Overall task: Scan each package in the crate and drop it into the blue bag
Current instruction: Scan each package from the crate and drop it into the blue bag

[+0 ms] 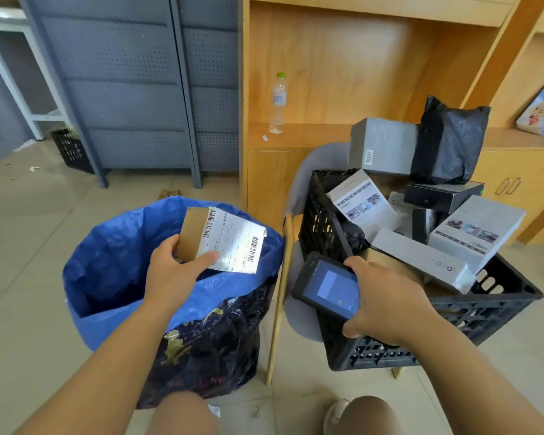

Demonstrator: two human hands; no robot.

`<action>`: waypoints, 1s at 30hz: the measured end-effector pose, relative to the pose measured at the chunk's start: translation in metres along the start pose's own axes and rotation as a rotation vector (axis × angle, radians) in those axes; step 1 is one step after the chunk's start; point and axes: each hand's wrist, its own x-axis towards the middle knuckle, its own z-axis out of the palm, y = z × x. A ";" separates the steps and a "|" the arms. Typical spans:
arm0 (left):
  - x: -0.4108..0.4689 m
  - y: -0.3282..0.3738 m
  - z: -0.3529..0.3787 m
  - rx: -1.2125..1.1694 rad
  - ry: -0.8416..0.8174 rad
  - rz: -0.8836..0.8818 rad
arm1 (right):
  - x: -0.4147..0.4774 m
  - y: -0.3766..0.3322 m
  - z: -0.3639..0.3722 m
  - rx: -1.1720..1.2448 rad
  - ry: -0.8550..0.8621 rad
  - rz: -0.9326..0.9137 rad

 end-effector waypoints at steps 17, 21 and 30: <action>0.032 -0.030 -0.019 0.159 0.009 0.000 | 0.012 -0.016 0.010 0.044 -0.042 -0.034; 0.061 -0.038 -0.022 0.385 0.069 -0.004 | 0.017 -0.019 0.009 0.035 -0.047 -0.020; 0.053 -0.052 0.003 0.630 -0.381 -0.147 | 0.022 -0.007 0.002 0.034 -0.034 0.032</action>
